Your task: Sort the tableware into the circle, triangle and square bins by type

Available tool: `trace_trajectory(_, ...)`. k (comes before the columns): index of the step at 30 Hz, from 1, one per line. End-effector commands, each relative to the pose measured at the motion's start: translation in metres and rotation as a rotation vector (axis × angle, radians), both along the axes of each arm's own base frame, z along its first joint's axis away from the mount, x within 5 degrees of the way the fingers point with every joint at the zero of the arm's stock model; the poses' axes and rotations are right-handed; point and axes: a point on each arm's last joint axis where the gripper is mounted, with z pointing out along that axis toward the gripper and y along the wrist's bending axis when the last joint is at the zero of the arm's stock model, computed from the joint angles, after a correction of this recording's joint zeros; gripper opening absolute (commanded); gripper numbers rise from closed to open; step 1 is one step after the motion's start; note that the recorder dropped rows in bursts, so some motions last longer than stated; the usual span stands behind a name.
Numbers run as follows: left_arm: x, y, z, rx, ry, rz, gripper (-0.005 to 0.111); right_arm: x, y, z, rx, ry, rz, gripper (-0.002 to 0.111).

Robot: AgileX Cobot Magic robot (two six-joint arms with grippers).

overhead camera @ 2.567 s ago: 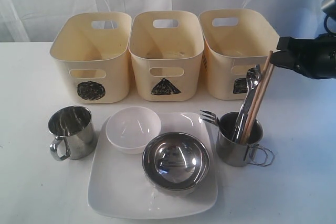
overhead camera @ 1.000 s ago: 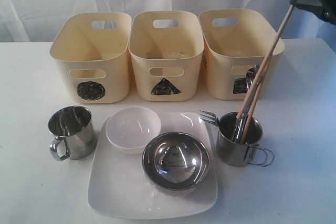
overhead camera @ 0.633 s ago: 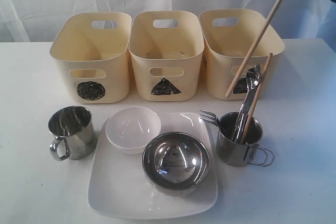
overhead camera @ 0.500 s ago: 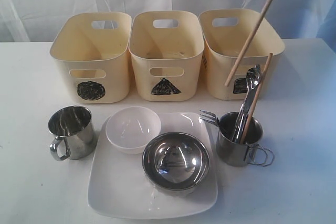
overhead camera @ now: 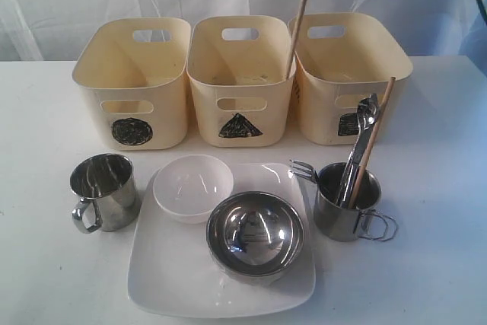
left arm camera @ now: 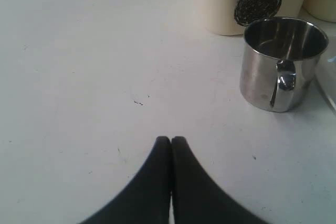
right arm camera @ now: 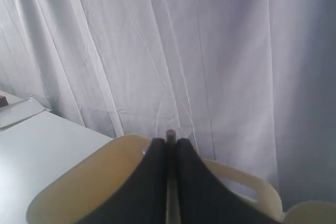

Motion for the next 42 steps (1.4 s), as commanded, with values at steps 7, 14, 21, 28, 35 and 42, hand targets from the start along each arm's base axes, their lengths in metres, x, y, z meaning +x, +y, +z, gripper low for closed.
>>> trace_trajectory(7, 0.0, 0.0, -0.001, -0.007, -0.004, 0.003, 0.0, 0.047, 0.044, 0.003, 0.01, -0.057, 0.051, 0.0)
trace_trajectory(14, 0.0, 0.0, -0.001, -0.007, -0.004, 0.003, 0.0, 0.043, 0.045, 0.005, 0.023, -0.069, 0.121, 0.0)
trace_trajectory(21, 0.0, 0.0, -0.001, -0.007, -0.004, 0.003, 0.0, 0.04, 0.047, 0.004, 0.029, -0.071, 0.16, 0.0)
trace_trajectory(28, 0.0, 0.0, -0.001, -0.007, -0.004, 0.003, 0.0, 0.039, 0.047, -0.019, -0.06, -0.034, 0.165, 0.0)
trace_trajectory(35, 0.0, 0.0, -0.001, -0.007, -0.004, 0.003, 0.0, 0.042, 0.048, -0.027, -0.091, -0.037, 0.18, 0.0)
trace_trajectory(42, 0.0, 0.0, -0.001, -0.007, -0.004, 0.003, 0.0, 0.043, 0.055, -0.043, -0.086, -0.012, 0.278, 0.022)
